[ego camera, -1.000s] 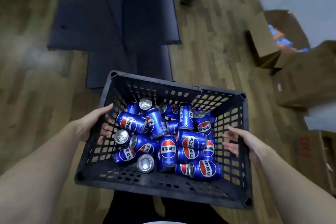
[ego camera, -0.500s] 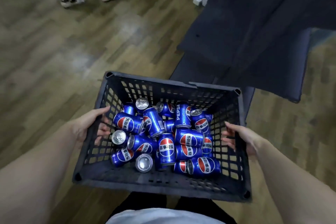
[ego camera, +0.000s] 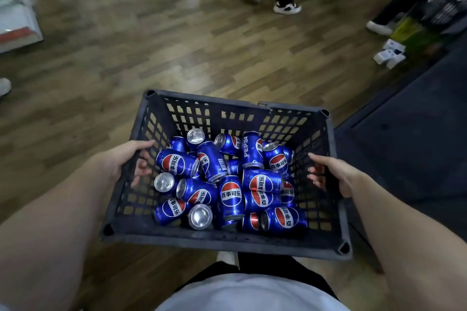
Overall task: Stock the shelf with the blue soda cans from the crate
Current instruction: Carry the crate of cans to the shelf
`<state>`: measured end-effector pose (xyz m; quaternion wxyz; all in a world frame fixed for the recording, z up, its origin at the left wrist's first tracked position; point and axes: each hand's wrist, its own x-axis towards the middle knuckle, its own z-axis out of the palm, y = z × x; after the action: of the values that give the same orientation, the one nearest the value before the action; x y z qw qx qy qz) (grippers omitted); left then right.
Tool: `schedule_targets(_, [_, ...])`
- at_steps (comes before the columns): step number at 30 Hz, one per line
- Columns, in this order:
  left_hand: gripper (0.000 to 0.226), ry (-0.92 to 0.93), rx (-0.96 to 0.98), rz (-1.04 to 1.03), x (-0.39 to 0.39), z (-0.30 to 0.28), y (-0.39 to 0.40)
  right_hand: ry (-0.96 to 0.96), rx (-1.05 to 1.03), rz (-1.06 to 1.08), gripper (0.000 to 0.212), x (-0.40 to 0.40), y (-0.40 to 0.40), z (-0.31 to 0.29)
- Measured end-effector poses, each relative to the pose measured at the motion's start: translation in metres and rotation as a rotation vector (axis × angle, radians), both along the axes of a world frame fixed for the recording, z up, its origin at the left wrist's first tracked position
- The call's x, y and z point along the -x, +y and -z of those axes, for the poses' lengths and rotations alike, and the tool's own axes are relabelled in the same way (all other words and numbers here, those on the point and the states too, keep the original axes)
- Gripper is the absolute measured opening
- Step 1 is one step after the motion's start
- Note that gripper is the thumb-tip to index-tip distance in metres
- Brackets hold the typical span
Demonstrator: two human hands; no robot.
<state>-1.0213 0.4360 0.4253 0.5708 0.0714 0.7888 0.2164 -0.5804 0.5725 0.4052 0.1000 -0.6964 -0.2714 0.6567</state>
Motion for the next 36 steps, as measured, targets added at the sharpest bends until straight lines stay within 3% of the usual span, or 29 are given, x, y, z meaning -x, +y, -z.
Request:
schedule_targets(8, [0.043,0.009,0.067,-0.143,0.07,0.01,0.094,0.02,0.069,-0.157,0.035,0.092,0.153,0.036])
schedule_targets(17, [0.04,0.026,0.024,-0.154,0.133,-0.031,0.281,0.068,0.044,-0.143,0.029,0.156,0.332,0.007])
schedule_targets(26, [0.039,0.035,-0.004,0.094,0.163,-0.018,0.508,0.033,-0.035,0.099,0.028,0.155,0.467,0.007])
schedule_targets(36, [0.041,-0.031,0.009,0.443,0.158,-0.004,0.799,-0.077,0.066,0.367,0.041,0.14,0.604,-0.008])
